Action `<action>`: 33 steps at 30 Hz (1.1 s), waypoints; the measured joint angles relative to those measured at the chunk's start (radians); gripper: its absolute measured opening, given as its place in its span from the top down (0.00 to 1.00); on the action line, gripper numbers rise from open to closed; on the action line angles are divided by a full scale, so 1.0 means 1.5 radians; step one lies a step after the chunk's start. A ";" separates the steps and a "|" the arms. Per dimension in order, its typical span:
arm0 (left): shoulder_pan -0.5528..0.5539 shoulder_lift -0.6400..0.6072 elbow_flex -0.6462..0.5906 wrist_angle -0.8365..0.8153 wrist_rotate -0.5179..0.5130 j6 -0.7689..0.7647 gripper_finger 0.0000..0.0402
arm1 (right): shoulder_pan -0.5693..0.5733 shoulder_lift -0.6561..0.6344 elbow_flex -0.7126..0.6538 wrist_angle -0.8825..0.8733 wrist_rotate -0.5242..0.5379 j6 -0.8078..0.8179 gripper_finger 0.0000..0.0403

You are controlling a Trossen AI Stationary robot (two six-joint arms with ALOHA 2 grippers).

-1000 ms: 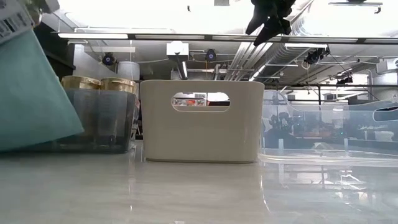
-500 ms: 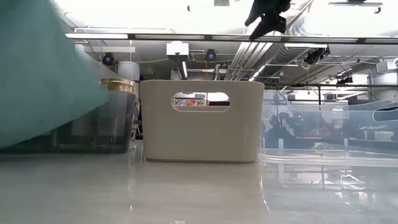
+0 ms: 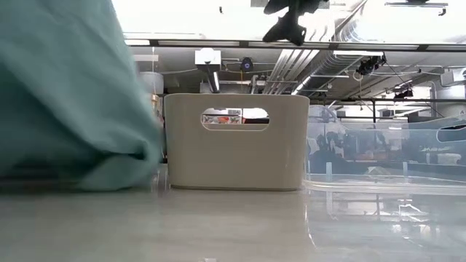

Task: Sort spices by type
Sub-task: Put the left white seasoning bottle into the gray bin

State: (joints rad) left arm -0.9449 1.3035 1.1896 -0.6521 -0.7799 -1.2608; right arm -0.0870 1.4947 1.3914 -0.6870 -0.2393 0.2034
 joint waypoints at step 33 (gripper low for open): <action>0.132 0.031 0.000 -0.095 0.079 0.282 0.61 | 0.132 0.189 0.001 0.571 -0.067 -0.136 0.36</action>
State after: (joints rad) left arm -0.7467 1.3502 1.1896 -0.7947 -0.6608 -0.8378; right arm 0.1114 1.7783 1.3930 0.1689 -0.3399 -0.0004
